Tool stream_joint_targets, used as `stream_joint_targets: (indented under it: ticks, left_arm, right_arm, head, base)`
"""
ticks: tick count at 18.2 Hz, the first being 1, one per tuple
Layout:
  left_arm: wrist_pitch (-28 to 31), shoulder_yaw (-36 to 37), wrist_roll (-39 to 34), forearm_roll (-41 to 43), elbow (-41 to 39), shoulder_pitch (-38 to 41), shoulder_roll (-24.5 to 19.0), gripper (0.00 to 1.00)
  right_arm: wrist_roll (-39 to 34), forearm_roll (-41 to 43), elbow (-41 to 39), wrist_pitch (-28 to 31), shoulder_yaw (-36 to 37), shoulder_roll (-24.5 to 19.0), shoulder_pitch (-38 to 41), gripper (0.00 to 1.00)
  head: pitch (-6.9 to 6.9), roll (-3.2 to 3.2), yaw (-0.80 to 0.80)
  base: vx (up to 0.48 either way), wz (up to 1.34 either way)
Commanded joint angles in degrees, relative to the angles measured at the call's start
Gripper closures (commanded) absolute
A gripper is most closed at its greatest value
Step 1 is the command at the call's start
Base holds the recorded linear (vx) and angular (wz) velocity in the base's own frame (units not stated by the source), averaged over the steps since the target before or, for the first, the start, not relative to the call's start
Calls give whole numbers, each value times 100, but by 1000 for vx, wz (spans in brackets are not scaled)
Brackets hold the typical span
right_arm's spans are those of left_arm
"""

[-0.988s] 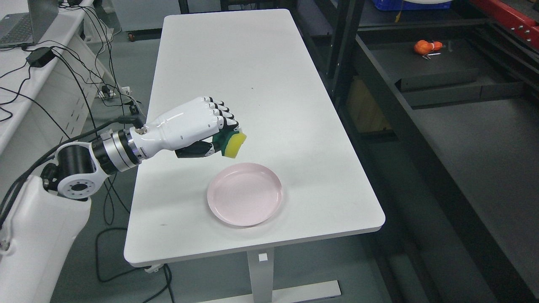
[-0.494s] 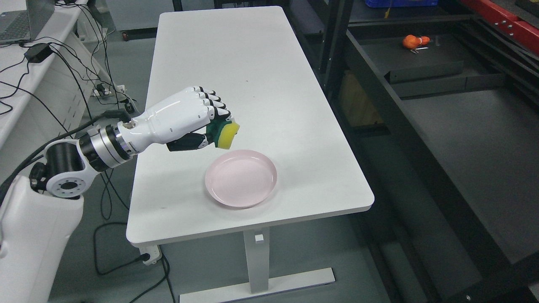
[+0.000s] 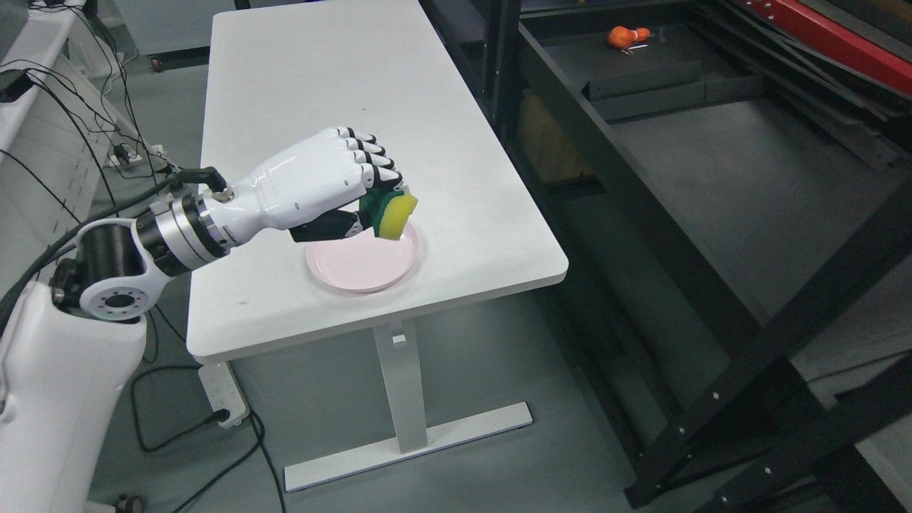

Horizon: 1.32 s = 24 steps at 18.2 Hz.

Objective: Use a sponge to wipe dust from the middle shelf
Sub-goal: 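Turn toward the grey shelving and carry the sponge to it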

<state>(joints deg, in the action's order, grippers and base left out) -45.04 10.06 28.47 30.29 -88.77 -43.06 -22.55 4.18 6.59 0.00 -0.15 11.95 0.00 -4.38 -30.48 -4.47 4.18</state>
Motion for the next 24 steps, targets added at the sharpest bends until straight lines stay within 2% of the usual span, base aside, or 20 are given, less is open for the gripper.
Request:
stream_joint_targets:
  ticks: [1,6,15,19,22,24]
  left_arm:
    - [4,795,9,3,-132,-545,408,100]
    - [4,1121,18,30,-123,-721,857,100]
    - [4,1200,-26,-172,-114,-852,910,99]
    - [4,1411,18,-146,-1,-1554,928,99]
    - [4,1928,18,-146,96,-2257,963,99]
    - [4,2271,18,-146,306,-2907,1313,99]
  right_arm:
    - [-5,0,-100,420,0,100,-1,0]
    - [-5,0,-100,420,0,100,-1,0]
    - [-5,0,-100,420,0,100,-1,0]
    - [-5,0,-100,420,0,100,-1,0]
    - [-5,0,-100,420,0,100,-1,0]
    - [4,0,-100,420,0,100,-1,0]
  head:
    - [0,0,0]
    - [0,0,0]
    - [0,0,0]
    - [0,0,0]
    - [0,0,0]
    - [1,0,0]
  base:
    - [-272,-182]
    - [-288,-217]
    - [-250,-590]
    - [-214,-932]
    - [-144,-953]
    - [-109,-1040]
